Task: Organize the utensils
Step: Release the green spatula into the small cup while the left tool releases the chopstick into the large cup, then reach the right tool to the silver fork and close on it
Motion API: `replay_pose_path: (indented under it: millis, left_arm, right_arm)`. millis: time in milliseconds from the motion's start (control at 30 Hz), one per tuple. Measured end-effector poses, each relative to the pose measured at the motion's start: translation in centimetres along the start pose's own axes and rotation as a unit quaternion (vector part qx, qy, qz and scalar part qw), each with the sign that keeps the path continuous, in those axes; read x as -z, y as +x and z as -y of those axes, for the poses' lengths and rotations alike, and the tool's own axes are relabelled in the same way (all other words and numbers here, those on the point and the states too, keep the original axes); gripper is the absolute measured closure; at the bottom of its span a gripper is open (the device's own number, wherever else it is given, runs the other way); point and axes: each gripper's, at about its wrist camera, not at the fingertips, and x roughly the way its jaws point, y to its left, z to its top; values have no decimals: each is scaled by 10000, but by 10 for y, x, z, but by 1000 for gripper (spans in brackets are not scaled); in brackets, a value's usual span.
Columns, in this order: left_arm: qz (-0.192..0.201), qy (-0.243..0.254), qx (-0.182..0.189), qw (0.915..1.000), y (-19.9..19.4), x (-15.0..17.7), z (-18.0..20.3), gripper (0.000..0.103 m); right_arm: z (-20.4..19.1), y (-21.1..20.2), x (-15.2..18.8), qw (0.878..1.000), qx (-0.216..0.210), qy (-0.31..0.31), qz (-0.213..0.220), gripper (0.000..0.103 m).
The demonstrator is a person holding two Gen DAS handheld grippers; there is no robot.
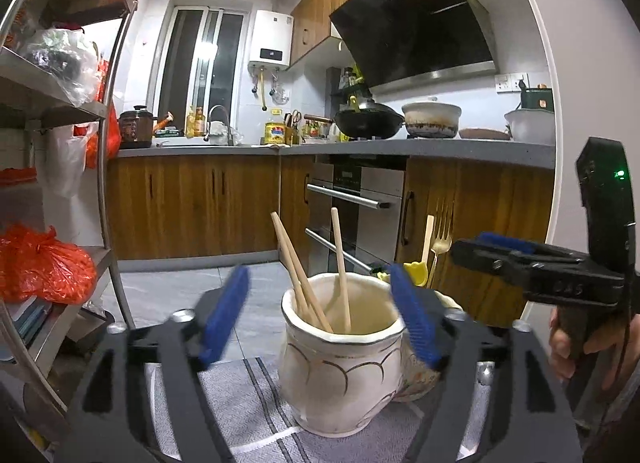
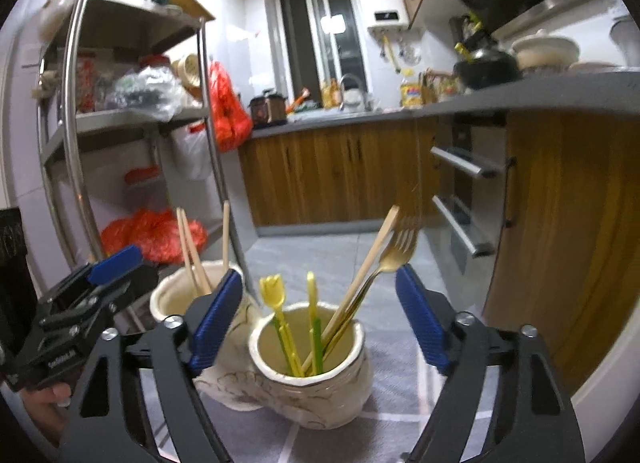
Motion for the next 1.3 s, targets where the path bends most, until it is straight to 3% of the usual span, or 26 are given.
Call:
replay_pose_path:
  millis: [133, 267, 467, 800, 1000, 1300]
  left_arm:
    - [104, -1, -112, 9999, -8, -1, 2, 6]
    - [113, 34, -187, 9998, -16, -1, 5, 6]
    - [92, 64, -152, 9998, -32, 0, 9, 6]
    - [-158, 248, 118, 9995, -48, 14, 32, 6]
    - [-307, 443, 237, 9983, -53, 24, 46, 6]
    - [-549, 360, 411, 9970, -52, 33, 53, 6]
  right_arm:
    - [4, -16, -4, 9995, 200, 17, 237, 6]
    - [5, -27, -3, 9971, 669, -55, 351, 5]
    - [16, -44, 0, 9942, 969, 23, 475, 5]
    - [40, -71, 20, 9926, 1174, 157, 271, 5]
    - [44, -76, 33, 9934, 1137, 167, -46, 5]
    - [51, -79, 49, 9897, 1342, 26, -504, 5]
